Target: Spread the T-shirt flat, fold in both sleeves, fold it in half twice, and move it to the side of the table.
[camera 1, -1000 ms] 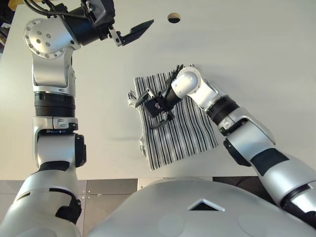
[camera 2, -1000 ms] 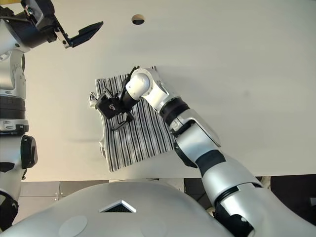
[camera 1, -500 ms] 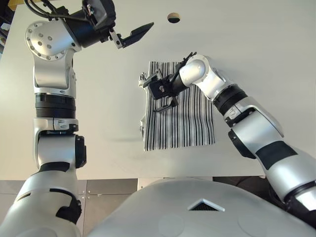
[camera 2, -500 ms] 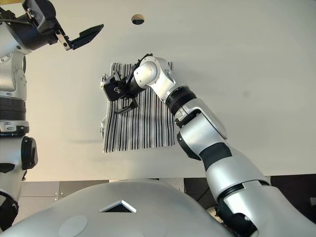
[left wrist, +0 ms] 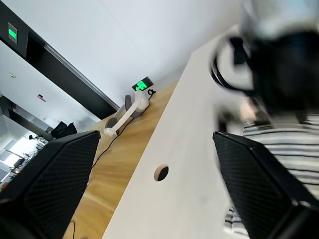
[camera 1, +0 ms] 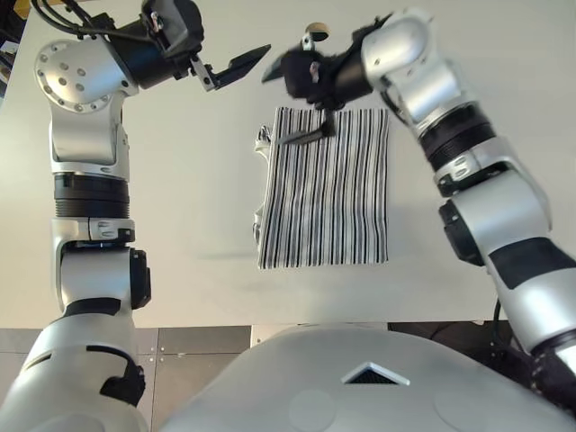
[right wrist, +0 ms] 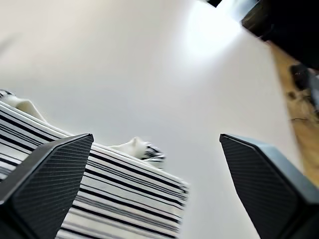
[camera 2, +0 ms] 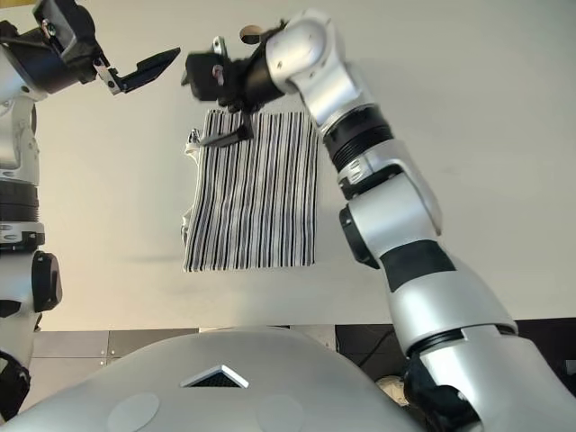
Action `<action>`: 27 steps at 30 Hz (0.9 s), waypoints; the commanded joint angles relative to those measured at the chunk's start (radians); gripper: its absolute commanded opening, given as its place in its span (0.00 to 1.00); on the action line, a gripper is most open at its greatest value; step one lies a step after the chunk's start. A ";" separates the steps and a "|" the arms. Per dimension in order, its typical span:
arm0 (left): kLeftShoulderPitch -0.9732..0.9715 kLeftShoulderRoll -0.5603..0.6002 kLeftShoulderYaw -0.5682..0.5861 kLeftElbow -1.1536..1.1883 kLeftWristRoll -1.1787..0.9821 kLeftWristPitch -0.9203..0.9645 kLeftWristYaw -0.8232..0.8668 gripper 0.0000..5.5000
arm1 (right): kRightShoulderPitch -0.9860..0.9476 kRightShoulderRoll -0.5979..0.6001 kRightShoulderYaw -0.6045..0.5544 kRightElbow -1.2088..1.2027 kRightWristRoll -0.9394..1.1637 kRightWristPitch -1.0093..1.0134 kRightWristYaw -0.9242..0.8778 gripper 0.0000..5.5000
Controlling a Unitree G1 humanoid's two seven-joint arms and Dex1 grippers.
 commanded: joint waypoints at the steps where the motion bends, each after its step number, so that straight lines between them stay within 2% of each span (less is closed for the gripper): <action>1: 0.089 0.084 -0.004 -0.089 0.057 -0.074 -0.017 0.76 | 0.126 -0.179 -0.003 -0.227 -0.004 -0.047 0.067 0.85; 6: 0.237 0.249 -0.057 -0.186 0.289 -0.321 -0.007 0.76 | 0.328 -0.434 0.040 -0.468 -0.057 -0.191 0.143 0.85; 9: 0.333 0.354 -0.090 -0.255 0.422 -0.475 -0.002 0.76 | 0.465 -0.596 0.005 -0.626 -0.030 -0.216 0.175 0.85; 11: 0.368 0.387 -0.097 -0.284 0.471 -0.515 0.013 0.76 | 0.513 -0.658 -0.004 -0.689 -0.024 -0.219 0.181 0.85; 16: 0.435 0.419 -0.134 -0.318 0.589 -0.584 0.058 0.76 | 0.598 -0.704 0.004 -0.781 -0.014 -0.199 0.157 0.85; 20: 0.454 0.411 -0.179 -0.315 0.664 -0.604 0.091 0.76 | 0.615 -0.697 0.000 -0.807 -0.004 -0.174 0.145 0.85; 27: 0.511 0.390 -0.216 -0.336 0.675 -0.560 0.149 0.76 | 0.585 -0.666 0.015 -0.782 0.014 -0.182 0.141 0.85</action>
